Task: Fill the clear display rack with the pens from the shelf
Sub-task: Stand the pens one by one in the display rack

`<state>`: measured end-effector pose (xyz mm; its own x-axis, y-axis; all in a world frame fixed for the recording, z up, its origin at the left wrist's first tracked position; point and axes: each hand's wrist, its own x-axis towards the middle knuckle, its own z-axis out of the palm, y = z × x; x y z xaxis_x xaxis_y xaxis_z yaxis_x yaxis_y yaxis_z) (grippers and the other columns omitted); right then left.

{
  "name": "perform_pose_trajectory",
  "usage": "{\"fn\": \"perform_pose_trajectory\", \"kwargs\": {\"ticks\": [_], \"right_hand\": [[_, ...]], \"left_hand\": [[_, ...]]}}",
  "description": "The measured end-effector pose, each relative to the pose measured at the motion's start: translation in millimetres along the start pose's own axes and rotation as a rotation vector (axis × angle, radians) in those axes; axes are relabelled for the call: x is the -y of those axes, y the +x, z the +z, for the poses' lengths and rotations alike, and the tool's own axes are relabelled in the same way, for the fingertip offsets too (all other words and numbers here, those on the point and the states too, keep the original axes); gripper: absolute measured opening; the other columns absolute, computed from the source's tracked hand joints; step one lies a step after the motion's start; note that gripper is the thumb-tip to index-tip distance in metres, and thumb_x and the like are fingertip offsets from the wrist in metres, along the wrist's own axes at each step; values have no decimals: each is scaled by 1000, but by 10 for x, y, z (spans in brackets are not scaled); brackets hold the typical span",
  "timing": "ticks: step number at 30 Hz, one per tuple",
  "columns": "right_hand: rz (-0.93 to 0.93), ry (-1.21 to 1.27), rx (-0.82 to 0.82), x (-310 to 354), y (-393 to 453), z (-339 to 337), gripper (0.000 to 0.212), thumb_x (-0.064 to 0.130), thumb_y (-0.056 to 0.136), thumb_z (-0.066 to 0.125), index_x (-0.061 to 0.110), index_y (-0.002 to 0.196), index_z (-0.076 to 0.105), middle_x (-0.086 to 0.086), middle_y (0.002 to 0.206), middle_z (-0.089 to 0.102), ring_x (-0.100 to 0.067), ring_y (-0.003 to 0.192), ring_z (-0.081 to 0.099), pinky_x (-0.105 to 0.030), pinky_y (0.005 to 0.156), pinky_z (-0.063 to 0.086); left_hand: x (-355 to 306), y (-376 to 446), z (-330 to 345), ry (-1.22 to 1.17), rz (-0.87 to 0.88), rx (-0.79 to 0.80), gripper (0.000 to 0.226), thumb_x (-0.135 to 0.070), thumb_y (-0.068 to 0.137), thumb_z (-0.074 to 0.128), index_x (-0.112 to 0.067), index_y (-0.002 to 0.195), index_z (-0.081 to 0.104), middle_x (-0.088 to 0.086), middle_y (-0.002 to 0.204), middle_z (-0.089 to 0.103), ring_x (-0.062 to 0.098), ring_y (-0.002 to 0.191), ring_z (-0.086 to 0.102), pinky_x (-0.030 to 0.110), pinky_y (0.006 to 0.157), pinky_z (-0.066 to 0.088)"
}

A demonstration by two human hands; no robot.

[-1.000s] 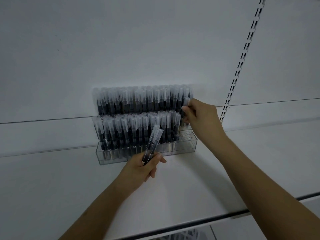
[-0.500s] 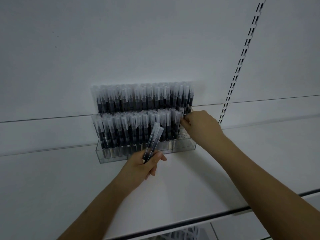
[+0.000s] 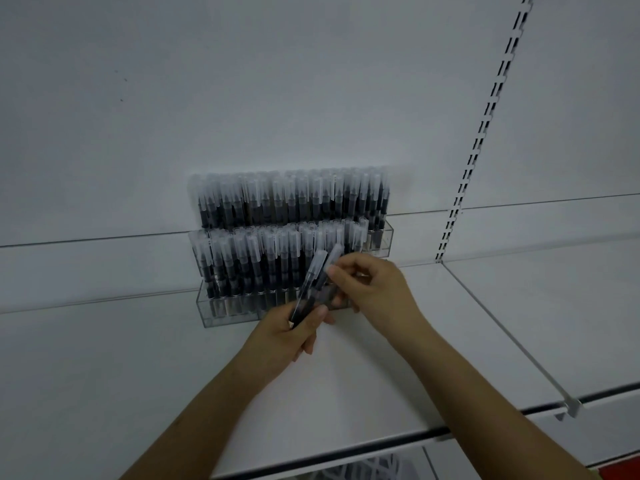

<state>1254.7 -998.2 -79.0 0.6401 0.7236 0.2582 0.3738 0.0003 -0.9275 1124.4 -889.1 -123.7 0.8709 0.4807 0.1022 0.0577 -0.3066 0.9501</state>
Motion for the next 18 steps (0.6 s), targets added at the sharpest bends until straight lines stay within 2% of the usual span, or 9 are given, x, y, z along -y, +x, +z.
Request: {"fn": "perform_pose_trajectory", "kwargs": {"ticks": [2, 4, 6, 8, 12, 18], "right_hand": [[-9, 53, -118, 47, 43, -145, 10, 24, 92, 67, 14, 90, 70, -1, 78, 73, -12, 62, 70, -17, 56, 47], [-62, 78, -258, 120, 96, -342, 11, 22, 94, 63, 12, 92, 65, -3, 82, 74, -15, 68, 73, -19, 53, 49], [-142, 56, -393, 178, 157, -525, 9, 18, 95, 63, 12, 89, 60, -2, 79, 71, -17, 69, 74, -23, 51, 52], [-203, -40, -459, 183, 209, -631, 10, 17, 95, 62, 13, 87, 58, 4, 72, 69, -14, 68, 73, -24, 54, 55], [-210, -178, -395, 87, 294, -635, 8, 18, 95, 61, 12, 90, 60, -1, 75, 71, -10, 68, 72, -29, 64, 60], [-264, -404, -269, -4, 403, -600, 12, 25, 97, 60, 17, 89, 57, 7, 71, 70, -4, 66, 70, -37, 71, 59]], "left_hand": [[1, -6, -5, 2, -8, 4, 31, -42, 93, 50, -21, 90, 71, -5, 52, 52, 12, 47, 43, 21, 49, 39], [-2, -5, -4, -7, -13, 9, 30, -38, 96, 48, -19, 90, 71, -5, 52, 50, 11, 48, 41, 21, 50, 38], [-7, -2, 2, -10, -13, 10, 30, -35, 98, 47, -17, 90, 70, -4, 53, 49, 11, 47, 40, 21, 50, 37], [-12, 1, 9, -9, -10, 6, 31, -34, 99, 46, -16, 90, 70, -4, 52, 49, 10, 46, 39, 20, 49, 37], [-9, 3, 8, -4, -10, 7, 32, -35, 99, 45, -16, 90, 70, -4, 52, 49, 10, 46, 39, 21, 49, 37], [-8, 7, 12, 5, -7, -1, 31, -34, 99, 46, -17, 89, 70, -5, 51, 49, 9, 45, 39, 19, 48, 36]]}}
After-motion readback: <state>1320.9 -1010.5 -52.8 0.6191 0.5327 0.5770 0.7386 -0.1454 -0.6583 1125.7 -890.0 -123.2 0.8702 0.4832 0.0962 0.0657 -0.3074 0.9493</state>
